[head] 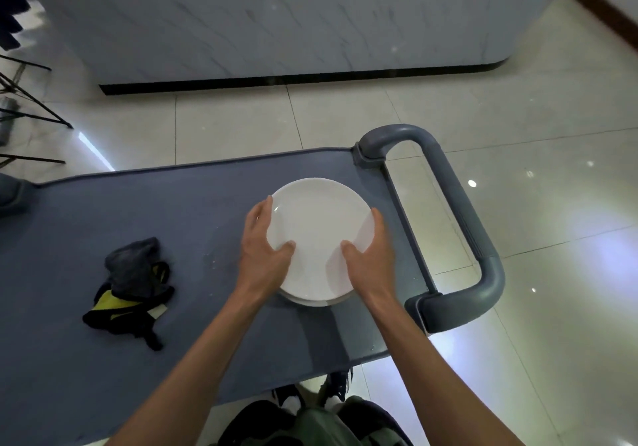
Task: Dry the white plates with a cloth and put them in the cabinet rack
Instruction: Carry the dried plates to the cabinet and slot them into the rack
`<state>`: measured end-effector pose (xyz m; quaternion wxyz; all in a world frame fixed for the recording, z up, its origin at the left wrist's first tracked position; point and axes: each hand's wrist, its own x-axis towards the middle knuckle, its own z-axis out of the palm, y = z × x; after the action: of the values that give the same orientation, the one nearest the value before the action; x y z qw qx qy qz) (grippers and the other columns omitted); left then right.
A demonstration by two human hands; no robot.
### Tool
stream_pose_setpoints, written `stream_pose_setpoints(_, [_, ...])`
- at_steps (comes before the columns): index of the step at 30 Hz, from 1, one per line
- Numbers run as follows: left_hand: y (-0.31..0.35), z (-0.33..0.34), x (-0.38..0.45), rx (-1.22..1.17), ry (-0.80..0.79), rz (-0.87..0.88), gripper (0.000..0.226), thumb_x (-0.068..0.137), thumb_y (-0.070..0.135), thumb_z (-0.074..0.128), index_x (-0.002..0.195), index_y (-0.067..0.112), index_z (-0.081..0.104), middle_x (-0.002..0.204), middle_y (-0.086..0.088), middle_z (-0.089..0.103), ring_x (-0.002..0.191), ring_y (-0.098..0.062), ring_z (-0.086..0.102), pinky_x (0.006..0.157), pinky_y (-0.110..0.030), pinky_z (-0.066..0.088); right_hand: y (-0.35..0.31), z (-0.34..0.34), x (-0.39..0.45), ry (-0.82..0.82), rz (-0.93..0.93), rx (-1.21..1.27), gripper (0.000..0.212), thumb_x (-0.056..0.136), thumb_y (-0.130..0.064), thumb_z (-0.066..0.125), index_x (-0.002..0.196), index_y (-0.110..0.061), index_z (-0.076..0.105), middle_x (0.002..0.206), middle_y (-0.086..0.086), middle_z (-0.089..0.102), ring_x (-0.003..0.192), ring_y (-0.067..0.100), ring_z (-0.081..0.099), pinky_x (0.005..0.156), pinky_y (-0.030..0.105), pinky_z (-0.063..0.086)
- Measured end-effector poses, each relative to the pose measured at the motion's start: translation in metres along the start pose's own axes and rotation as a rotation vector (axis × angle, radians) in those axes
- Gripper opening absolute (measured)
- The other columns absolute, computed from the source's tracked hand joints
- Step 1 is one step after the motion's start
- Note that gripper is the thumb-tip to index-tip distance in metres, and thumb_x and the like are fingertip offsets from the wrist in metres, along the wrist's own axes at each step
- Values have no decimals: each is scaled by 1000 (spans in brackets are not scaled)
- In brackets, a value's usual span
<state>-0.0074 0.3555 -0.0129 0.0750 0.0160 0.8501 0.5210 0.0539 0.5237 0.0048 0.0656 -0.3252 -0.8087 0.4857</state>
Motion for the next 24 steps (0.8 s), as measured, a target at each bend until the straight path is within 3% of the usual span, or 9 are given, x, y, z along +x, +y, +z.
stream_pose_setpoints(5, [19, 17, -2, -8, -87, 69, 84, 81, 4, 71, 153, 24, 33, 153, 7, 33, 134, -8, 34, 106, -18, 25, 9, -35, -9, 88, 6, 14, 74, 86, -26, 74, 147, -32, 32, 144, -5, 44, 129, 19, 43, 108, 45, 44])
stream_pose_setpoints(10, [43, 47, -20, 9, -159, 159, 86, 83, 16, 77, 154, 30, 30, 154, 11, 32, 122, 7, 28, 104, -15, 22, 28, -78, -23, 186, 38, 77, 75, 86, -28, 72, 147, -38, 29, 143, -8, 45, 127, 20, 45, 107, 44, 45])
stream_pose_setpoints(14, [62, 83, -50, -2, -246, 228, 86, 82, 16, 78, 153, 29, 31, 148, 14, 33, 116, 13, 29, 87, 8, 20, 53, -117, -46, 295, 115, 133, 76, 88, -28, 71, 148, -44, 26, 143, -5, 42, 125, 20, 44, 103, 48, 48])
stream_pose_setpoints(16, [75, 103, -73, -20, -292, 236, 85, 82, 16, 78, 153, 30, 32, 147, 15, 35, 117, 9, 31, 91, 0, 25, 70, -144, -64, 363, 123, 145, 75, 86, -27, 72, 145, -44, 30, 143, -2, 45, 126, 23, 44, 96, 43, 49])
stream_pose_setpoints(19, [95, 136, -114, -22, -391, 278, 84, 82, 15, 77, 152, 30, 33, 141, 16, 35, 122, -1, 35, 99, -23, 32, 100, -189, -100, 441, 124, 182, 68, 83, -22, 71, 140, -41, 38, 135, -6, 50, 125, 25, 44, 88, 38, 45])
stream_pose_setpoints(24, [127, 190, -195, 9, -570, 356, 84, 84, 13, 76, 153, 29, 31, 150, 6, 34, 127, -12, 40, 100, -27, 38, 146, -262, -178, 617, 141, 227, 61, 80, -18, 69, 129, -43, 45, 123, -13, 55, 118, 23, 49, 82, 33, 44])
